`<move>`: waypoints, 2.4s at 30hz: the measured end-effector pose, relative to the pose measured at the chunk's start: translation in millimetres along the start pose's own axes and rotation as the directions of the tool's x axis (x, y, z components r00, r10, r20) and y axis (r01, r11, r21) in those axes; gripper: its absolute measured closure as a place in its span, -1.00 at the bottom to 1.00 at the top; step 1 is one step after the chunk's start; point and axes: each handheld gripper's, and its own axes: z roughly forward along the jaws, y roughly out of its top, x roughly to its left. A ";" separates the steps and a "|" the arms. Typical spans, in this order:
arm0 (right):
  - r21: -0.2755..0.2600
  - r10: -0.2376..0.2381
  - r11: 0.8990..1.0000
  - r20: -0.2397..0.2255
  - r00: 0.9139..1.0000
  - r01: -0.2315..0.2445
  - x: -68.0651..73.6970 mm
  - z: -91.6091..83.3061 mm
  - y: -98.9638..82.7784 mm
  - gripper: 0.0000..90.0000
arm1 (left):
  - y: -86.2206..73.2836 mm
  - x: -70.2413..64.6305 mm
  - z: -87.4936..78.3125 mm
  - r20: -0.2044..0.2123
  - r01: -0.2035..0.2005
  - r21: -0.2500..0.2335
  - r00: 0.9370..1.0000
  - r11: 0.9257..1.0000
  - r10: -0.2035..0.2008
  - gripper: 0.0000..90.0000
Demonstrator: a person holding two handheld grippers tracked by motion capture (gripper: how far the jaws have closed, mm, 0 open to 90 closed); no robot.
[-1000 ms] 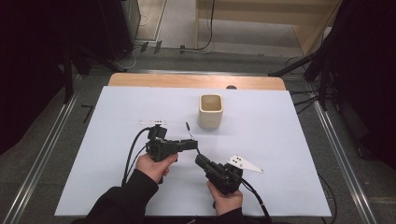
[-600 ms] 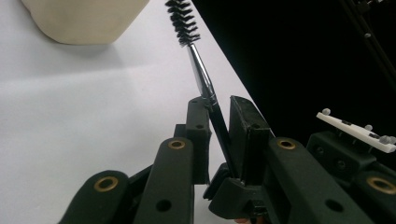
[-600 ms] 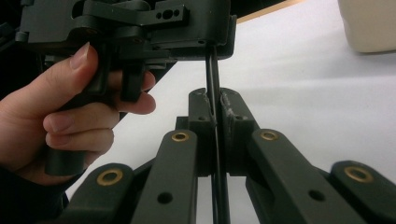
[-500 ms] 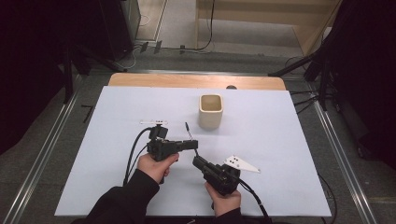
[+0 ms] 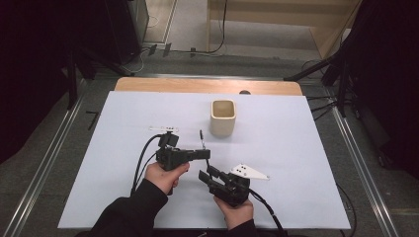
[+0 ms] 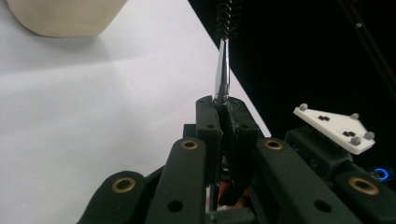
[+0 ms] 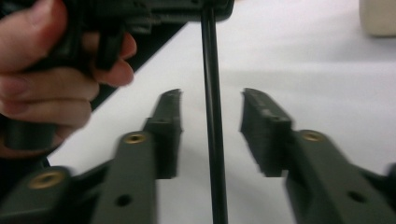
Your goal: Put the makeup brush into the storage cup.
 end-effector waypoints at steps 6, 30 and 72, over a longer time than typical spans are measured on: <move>0.054 -0.048 0.997 -0.008 0.999 0.049 2.7 -2.8 13.0 -0.14 | 2.8 2.0 -3.9 -0.020 -0.011 0.007 1.000 1.000 0.011 0.91; 0.271 -0.154 0.944 -0.149 0.977 0.190 -4.0 10.9 45.8 -0.50 | 8.0 12.4 -8.1 -0.067 -0.064 0.071 0.995 0.995 0.069 0.90; 0.341 -0.024 0.927 -0.367 0.930 0.159 -40.7 16.0 52.7 0.18 | 6.6 13.6 3.5 0.103 -0.200 0.174 0.977 0.964 0.184 0.89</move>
